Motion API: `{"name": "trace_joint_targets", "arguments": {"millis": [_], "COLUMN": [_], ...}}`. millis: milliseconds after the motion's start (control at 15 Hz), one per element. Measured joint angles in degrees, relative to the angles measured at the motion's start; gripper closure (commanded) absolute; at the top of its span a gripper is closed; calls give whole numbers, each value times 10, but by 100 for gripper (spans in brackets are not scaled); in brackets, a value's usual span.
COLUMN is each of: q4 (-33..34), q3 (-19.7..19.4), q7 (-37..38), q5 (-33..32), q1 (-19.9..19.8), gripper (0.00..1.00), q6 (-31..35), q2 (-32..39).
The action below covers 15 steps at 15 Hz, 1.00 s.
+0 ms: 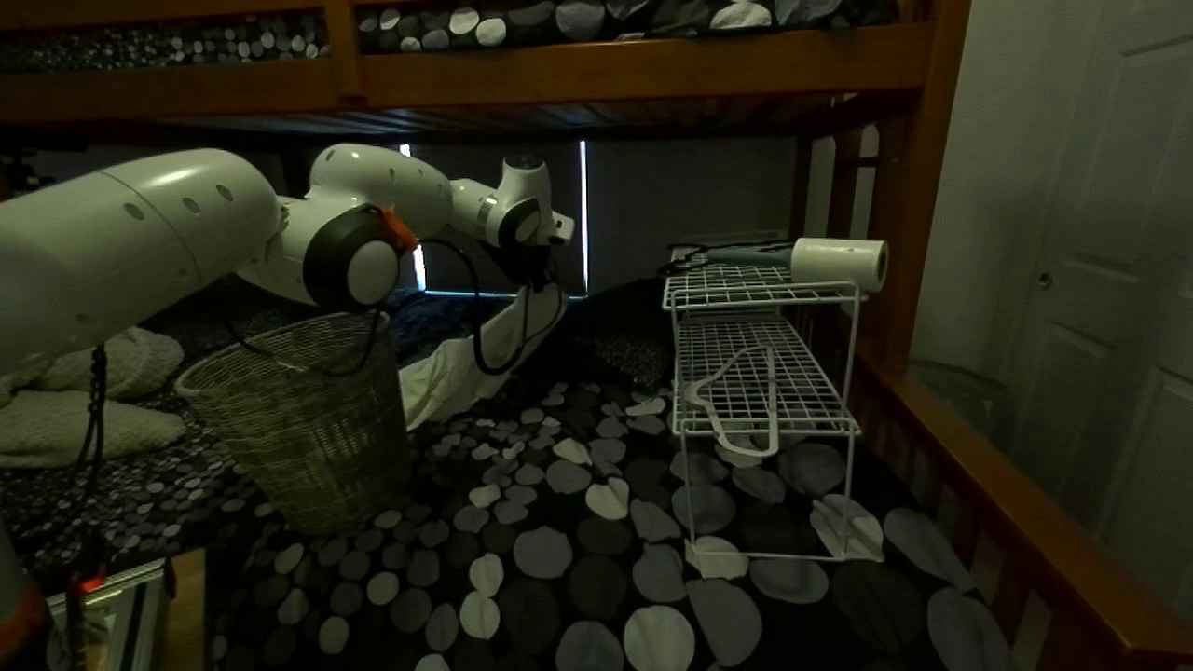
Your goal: Hang the pillowcase on the rack
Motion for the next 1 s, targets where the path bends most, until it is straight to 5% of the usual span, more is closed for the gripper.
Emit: {"name": "trace_joint_targets", "arguments": {"millis": [467,800,1000], "q4": [-38,-141,-183], "q3": [-9,-87,-115], "q7": [10,173,223], "q5": [-5,-20,-22], "q1": [9,51,66], "gripper": [99,97,97], "q6": [15,164,193], "q2": [-15,-44,-62]}}
